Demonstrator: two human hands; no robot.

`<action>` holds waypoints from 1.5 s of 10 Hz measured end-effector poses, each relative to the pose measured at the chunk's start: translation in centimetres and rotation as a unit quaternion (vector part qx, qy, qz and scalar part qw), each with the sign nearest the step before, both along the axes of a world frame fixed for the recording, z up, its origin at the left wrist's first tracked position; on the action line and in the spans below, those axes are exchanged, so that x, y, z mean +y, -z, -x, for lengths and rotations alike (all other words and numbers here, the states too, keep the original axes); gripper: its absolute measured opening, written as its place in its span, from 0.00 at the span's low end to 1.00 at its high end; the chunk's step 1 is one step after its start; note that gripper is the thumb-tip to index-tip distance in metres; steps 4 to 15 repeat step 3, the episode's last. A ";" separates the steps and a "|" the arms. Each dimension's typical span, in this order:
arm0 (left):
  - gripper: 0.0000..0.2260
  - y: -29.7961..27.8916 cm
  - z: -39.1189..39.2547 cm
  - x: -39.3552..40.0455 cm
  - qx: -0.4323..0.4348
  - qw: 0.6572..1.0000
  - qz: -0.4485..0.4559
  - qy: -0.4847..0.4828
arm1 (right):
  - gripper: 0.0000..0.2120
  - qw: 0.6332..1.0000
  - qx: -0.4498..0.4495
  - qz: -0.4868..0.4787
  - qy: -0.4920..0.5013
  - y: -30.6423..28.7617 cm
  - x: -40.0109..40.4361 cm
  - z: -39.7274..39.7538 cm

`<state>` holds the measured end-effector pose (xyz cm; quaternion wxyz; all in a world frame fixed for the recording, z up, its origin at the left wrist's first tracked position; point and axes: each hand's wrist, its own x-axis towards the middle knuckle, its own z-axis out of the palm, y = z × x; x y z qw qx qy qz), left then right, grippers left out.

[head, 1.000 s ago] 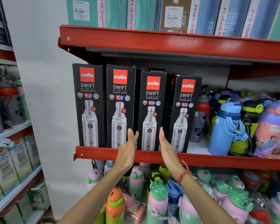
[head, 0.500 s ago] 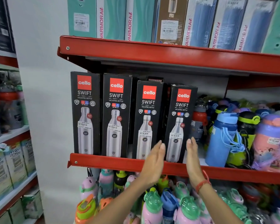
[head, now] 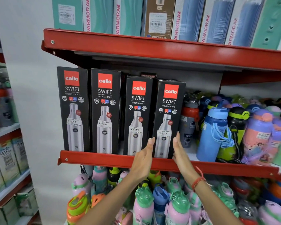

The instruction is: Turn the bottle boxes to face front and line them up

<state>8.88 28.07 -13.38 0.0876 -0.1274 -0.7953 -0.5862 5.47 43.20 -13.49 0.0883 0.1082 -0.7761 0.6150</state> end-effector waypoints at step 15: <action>0.41 -2.0 -1.7 -1.8 0.045 0.999 0.022 -0.010 | 0.36 0.988 0.088 -0.058 0.116 -3.3 -1.6 -2.2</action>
